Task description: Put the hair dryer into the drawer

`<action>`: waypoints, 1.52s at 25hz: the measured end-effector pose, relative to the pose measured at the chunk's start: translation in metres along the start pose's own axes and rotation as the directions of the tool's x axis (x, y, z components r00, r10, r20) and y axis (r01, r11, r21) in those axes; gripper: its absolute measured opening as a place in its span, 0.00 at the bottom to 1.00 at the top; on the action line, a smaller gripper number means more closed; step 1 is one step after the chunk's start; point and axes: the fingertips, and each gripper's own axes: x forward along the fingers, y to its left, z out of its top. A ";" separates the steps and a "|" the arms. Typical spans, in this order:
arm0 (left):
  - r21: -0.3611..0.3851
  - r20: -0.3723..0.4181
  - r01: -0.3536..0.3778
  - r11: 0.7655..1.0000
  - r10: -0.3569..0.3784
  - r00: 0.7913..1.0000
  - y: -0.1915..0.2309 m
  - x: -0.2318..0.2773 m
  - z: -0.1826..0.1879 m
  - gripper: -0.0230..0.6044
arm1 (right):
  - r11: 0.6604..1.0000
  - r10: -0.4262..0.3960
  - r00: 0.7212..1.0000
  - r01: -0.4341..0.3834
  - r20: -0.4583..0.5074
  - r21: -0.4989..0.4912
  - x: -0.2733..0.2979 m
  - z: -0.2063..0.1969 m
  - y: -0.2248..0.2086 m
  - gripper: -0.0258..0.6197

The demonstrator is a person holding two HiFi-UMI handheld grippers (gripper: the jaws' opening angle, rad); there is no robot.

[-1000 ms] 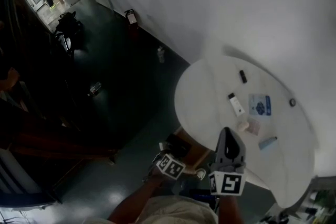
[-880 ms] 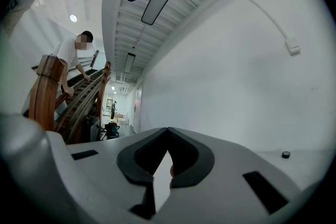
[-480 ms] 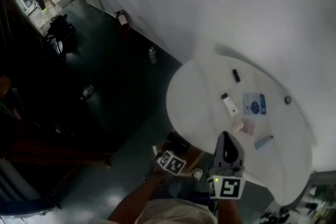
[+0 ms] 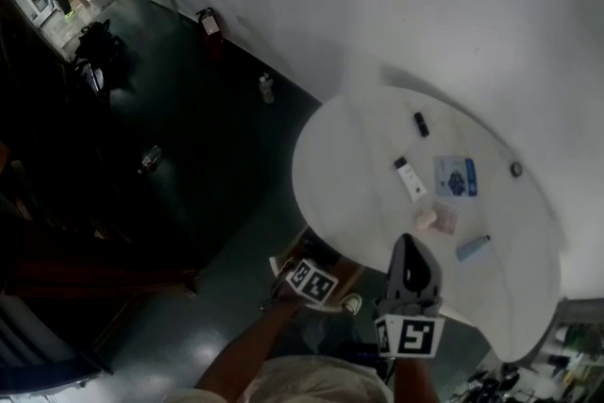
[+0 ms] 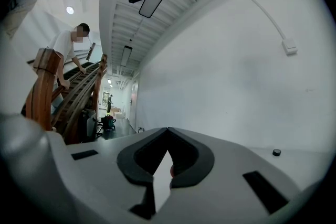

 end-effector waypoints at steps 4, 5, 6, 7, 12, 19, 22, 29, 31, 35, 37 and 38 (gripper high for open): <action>0.004 0.009 0.006 1.000 -0.006 1.000 0.000 0.007 0.006 0.44 | 1.000 0.000 1.000 0.000 -0.005 -0.010 -0.001 -0.002 -0.001 0.05; 0.003 0.017 0.006 1.000 -0.006 1.000 0.001 0.009 0.009 0.44 | 1.000 -0.001 1.000 0.001 -0.005 -0.011 -0.001 -0.003 -0.001 0.05; 0.003 0.025 0.004 1.000 -0.005 1.000 0.002 0.011 0.012 0.44 | 1.000 -0.002 1.000 0.002 -0.007 -0.011 -0.001 -0.004 -0.002 0.05; 0.002 0.033 0.003 1.000 -0.003 0.999 0.003 0.014 0.015 0.44 | 1.000 -0.004 1.000 0.004 -0.012 -0.012 0.000 -0.005 -0.003 0.05; -0.008 0.037 0.016 1.000 -0.016 0.999 0.006 0.021 0.027 0.44 | 1.000 -0.008 0.999 0.008 -0.047 -0.007 0.001 -0.015 -0.005 0.05; 0.023 0.102 0.010 1.000 -0.013 0.995 0.003 0.032 0.045 0.44 | 1.000 0.000 0.998 0.000 -0.066 -0.002 0.003 -0.027 -0.006 0.05; 0.020 0.098 0.018 1.000 -0.020 0.995 -0.001 0.045 0.042 0.44 | 1.000 -0.007 0.998 0.008 -0.067 0.013 0.004 -0.030 -0.008 0.05; 0.031 0.117 0.025 0.999 -0.028 0.993 -0.005 0.072 0.041 0.44 | 1.000 -0.014 0.995 0.015 -0.103 0.009 0.004 -0.046 -0.014 0.05; 0.018 0.127 0.025 1.000 -0.027 0.992 -0.005 0.080 0.039 0.44 | 1.000 -0.019 0.994 0.021 -0.109 0.013 0.003 -0.050 -0.016 0.05; -0.008 0.144 0.028 1.000 -0.027 0.989 -0.004 0.096 0.038 0.44 | 1.000 -0.023 0.991 0.026 -0.134 0.016 0.002 -0.062 -0.018 0.05; -0.015 0.138 0.029 0.999 -0.027 0.990 -0.003 0.104 0.036 0.44 | 0.999 -0.023 0.991 0.026 -0.131 0.020 0.002 -0.065 -0.018 0.05; -0.018 0.131 0.026 0.999 -0.024 0.991 -0.002 0.106 0.035 0.44 | 0.999 -0.023 0.991 0.026 -0.133 0.022 0.002 -0.067 -0.017 0.05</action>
